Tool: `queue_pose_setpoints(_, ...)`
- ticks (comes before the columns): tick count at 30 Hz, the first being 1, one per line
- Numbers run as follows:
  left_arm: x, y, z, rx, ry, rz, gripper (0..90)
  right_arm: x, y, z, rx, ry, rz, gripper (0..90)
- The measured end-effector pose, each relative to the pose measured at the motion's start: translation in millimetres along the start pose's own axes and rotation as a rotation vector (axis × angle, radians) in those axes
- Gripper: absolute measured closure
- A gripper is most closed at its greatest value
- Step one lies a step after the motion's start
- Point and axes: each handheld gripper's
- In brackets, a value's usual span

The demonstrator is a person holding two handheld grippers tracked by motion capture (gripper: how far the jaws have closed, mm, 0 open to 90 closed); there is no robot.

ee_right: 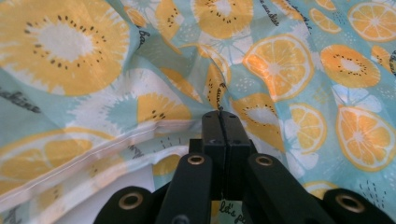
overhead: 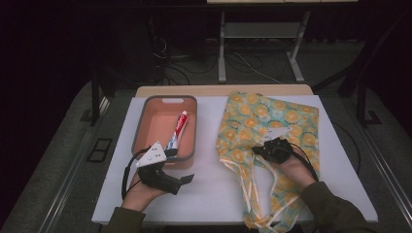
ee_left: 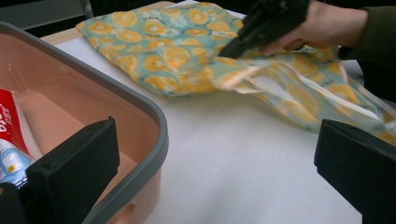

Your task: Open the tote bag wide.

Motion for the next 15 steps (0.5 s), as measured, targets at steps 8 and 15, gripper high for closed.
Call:
queue_pose_setpoints(8,-0.2,-1.1,-0.8,0.003,-0.001,0.001,0.0,-12.0,0.5,-6.9,-0.052,0.048,0.07,64.5)
queue_pose_setpoints(15,-1.0,-1.0,-1.9,-0.001,0.0,0.001,0.0,-7.7,-14.5,-56.5,-0.073,0.115,0.073,42.2)
Point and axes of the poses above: each handheld gripper's, and its own axes: z roughly forward along the jaws, y roughly out of its top, x roughly to its left, and after that the axes turned 2 degrees about -x, right-handed
